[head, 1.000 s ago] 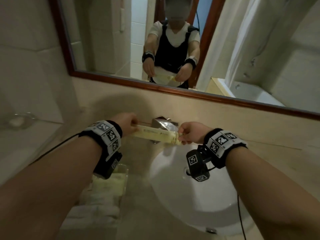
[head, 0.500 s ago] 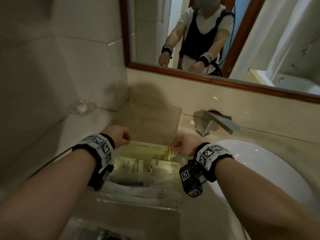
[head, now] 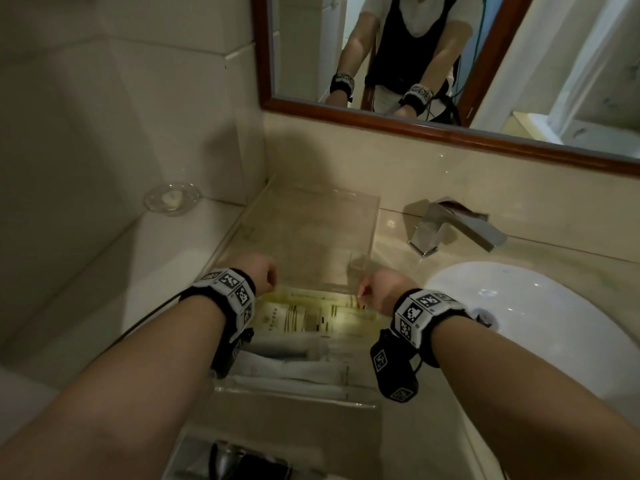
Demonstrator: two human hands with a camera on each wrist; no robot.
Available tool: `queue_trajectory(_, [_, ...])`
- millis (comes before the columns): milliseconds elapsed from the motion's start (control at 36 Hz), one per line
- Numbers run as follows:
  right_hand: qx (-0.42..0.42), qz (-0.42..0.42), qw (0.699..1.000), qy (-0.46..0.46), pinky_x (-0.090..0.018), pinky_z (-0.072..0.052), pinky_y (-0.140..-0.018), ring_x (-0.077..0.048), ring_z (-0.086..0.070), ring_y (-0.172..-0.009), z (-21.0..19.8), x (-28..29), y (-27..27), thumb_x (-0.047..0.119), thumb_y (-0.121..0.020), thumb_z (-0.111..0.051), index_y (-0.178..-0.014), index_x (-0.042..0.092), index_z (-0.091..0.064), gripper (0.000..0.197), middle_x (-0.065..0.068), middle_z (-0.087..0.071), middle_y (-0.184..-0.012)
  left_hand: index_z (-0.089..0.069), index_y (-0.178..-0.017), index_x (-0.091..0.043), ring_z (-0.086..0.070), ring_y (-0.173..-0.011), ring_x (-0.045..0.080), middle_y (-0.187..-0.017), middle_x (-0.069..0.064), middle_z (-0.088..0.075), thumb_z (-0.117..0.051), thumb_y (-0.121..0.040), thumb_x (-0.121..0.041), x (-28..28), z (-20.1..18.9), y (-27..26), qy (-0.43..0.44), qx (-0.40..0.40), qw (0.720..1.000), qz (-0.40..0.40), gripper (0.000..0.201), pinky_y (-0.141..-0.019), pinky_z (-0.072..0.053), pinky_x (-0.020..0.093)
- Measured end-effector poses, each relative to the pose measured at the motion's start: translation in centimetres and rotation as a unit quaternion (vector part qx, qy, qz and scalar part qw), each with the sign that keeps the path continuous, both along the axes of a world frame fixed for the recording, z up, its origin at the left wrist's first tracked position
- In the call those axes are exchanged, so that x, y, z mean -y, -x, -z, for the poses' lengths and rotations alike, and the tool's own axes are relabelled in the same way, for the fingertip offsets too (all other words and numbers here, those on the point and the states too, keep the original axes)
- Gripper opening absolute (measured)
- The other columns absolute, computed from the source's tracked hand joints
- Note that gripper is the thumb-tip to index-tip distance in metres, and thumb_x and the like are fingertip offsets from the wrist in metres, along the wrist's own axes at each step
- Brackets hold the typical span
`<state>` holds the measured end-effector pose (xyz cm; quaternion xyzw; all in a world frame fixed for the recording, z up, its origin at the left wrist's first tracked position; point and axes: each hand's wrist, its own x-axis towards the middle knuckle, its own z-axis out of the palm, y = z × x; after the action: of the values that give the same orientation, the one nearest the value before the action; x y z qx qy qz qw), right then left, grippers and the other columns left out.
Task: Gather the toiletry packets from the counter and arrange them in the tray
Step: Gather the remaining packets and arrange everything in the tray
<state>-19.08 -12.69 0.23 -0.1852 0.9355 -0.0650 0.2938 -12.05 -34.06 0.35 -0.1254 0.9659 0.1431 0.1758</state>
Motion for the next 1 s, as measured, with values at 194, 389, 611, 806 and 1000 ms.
queue_trajectory(194, [-0.025,-0.006,0.997,-0.076,-0.035,-0.049,-0.098,-0.024,-0.061,-0.108,1.0,0.8,-0.3,0.019,-0.091,-0.055,-0.117,0.011,-0.064,0.028,-0.008,-0.065,-0.117,-0.068,-0.107,-0.015,-0.060,-0.110,0.020,-0.118,0.004,-0.066,-0.059,-0.088,-0.017,0.0,0.2,0.4,0.015,0.021,1.000,0.006,0.021,-0.090,-0.047,0.026])
queue_trajectory(389, [-0.047,0.044,0.998,-0.029,-0.033,-0.048,-0.091,-0.024,-0.059,-0.106,1.1,0.4,-0.7,0.019,-0.093,-0.052,-0.131,0.016,-0.045,0.039,-0.008,-0.062,-0.119,-0.068,-0.107,-0.015,-0.060,-0.109,0.021,-0.117,0.004,-0.066,-0.058,-0.088,-0.018,0.1,0.6,0.3,0.031,0.014,0.999,-0.017,0.021,-0.090,-0.047,0.026])
queue_trajectory(611, [-0.017,0.060,0.998,-0.017,-0.035,-0.045,-0.098,-0.026,-0.057,-0.113,0.7,0.2,-0.9,0.019,-0.097,-0.041,-0.133,0.014,-0.044,0.037,-0.010,-0.057,-0.126,-0.065,-0.106,-0.014,-0.060,-0.108,0.022,-0.115,0.006,-0.065,-0.058,-0.088,-0.016,0.5,1.3,0.2,0.025,-0.014,0.999,-0.037,0.020,-0.087,-0.047,0.028])
queue_trajectory(806, [-0.062,0.063,0.996,0.029,-0.033,-0.048,-0.090,-0.025,-0.057,-0.110,-0.2,1.5,-1.8,0.015,-0.092,-0.051,-0.129,0.017,-0.046,0.038,-0.007,-0.057,-0.125,-0.065,-0.106,-0.012,-0.059,-0.106,0.023,-0.114,0.007,-0.065,-0.061,-0.085,-0.018,1.9,1.1,-0.6,0.014,-0.011,0.999,-0.035,0.022,-0.087,-0.047,0.029])
queue_trajectory(1000, [0.059,0.014,0.995,0.075,-0.036,-0.053,-0.089,-0.028,-0.065,-0.103,-0.9,5.7,-4.5,0.022,-0.093,-0.053,-0.117,0.006,-0.060,0.030,-0.013,-0.066,-0.117,-0.062,-0.114,-0.016,-0.059,-0.109,0.018,-0.122,0.001,-0.061,-0.061,-0.086,-0.018,2.4,0.6,-3.1,0.022,0.013,0.999,0.042,0.028,-0.080,-0.039,0.020])
